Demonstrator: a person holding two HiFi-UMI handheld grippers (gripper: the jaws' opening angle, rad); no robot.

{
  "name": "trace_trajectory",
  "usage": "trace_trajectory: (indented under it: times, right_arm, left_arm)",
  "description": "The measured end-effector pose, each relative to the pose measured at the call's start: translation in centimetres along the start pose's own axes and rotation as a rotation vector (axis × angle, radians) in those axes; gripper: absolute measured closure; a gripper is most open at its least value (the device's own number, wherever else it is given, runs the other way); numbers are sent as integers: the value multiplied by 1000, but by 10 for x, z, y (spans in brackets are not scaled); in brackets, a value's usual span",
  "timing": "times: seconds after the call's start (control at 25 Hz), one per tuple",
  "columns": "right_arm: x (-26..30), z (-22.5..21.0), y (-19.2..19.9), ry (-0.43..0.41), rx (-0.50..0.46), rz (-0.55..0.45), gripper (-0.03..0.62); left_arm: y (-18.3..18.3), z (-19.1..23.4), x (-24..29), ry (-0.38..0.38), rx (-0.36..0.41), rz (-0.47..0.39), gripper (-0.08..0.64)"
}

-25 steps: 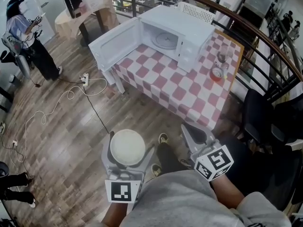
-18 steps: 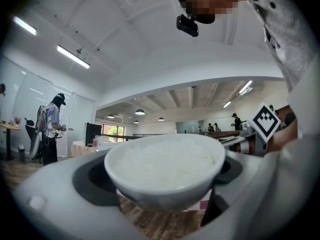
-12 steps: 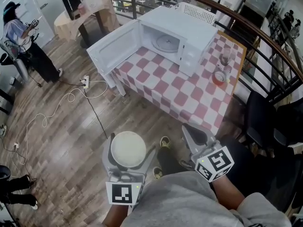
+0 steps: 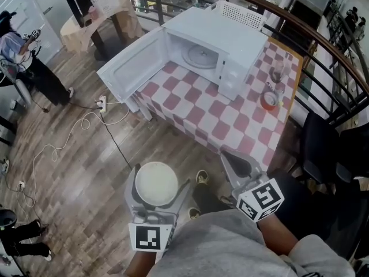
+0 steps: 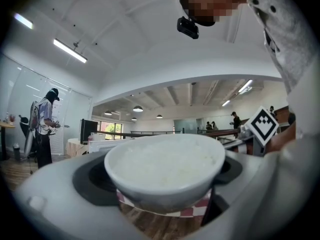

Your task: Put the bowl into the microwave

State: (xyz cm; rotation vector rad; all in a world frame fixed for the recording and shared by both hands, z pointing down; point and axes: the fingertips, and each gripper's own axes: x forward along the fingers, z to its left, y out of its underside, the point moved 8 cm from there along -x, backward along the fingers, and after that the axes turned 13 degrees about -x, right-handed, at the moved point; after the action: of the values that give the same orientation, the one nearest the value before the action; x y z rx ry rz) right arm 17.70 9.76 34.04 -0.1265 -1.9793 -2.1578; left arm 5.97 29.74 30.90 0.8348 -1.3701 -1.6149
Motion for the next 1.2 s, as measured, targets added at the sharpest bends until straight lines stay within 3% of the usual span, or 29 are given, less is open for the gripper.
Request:
trace_trajectory:
  times: [0.56, 1.2]
  right_arm:
    - [64, -60, 13, 14, 36, 49, 594]
    - [115, -92, 3, -15, 10, 65, 594]
  left_arm:
    - [8, 29, 87, 30, -12, 95, 35]
    - [3, 52, 139, 8, -26, 88, 35]
